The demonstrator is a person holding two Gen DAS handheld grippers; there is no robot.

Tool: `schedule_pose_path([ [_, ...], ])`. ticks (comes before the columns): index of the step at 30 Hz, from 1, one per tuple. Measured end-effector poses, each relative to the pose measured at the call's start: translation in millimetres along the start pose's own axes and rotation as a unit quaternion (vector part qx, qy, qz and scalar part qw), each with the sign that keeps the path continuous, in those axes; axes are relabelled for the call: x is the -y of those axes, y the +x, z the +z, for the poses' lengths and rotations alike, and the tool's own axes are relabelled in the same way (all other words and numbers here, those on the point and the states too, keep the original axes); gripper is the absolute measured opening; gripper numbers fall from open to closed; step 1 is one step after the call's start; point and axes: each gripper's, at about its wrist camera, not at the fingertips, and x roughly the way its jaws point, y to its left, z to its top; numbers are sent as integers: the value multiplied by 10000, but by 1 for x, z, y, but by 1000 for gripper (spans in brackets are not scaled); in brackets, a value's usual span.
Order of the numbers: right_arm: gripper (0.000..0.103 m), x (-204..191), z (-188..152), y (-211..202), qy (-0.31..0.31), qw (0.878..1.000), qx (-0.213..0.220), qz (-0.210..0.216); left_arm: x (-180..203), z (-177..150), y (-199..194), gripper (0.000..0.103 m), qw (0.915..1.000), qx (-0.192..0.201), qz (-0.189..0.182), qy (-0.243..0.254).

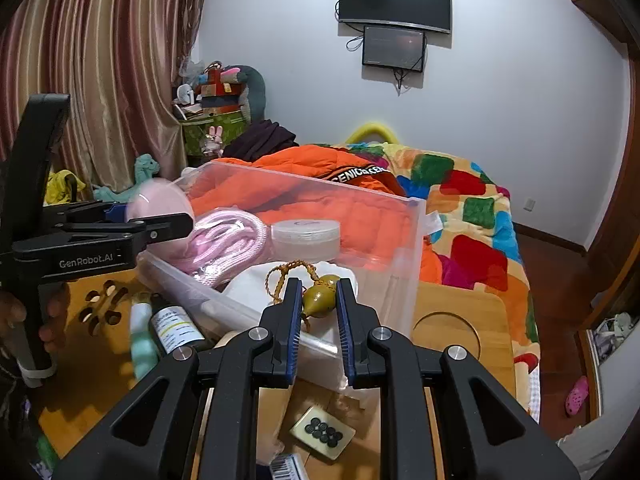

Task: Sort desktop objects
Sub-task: 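Carry the pink container and gourd ornament into the clear box and open both tools, then grasp the beige round tub with the right tool while the left tool withdraws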

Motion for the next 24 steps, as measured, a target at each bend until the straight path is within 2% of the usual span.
schedule_pose_path([
  [5,16,-3,1,-1,-34,9999,-37,-115,7,1,-6,57,9998,72,85,165],
  [7,22,-6,2,-3,-91,9996,-43,-273,9,1,-10,58,9998,98,66,185],
  [9,40,-7,2,-7,-135,9992,5,-368,11,2,-16,63,9996,140,79,215],
  [11,52,-8,0,-15,-183,9987,119,-460,13,1,-22,66,9994,193,104,264],
  [13,56,-9,-3,-22,-195,9983,196,-519,14,1,-28,68,9992,249,112,290],
  [16,60,-9,-5,-30,-116,9980,225,-571,17,1,-38,77,9986,367,180,323],
  [18,64,-8,-7,-35,-67,9978,249,-617,19,0,-47,92,9978,484,276,359],
  [19,67,-8,-8,-40,-19,9974,280,-659,19,-1,-52,95,9972,562,329,364],
  [21,80,-6,-10,-47,73,9968,346,-711,18,-1,-63,97,9955,742,450,376],
  [24,81,-4,-13,-60,224,9960,456,-741,14,-1,-75,99,9941,864,564,347],
])
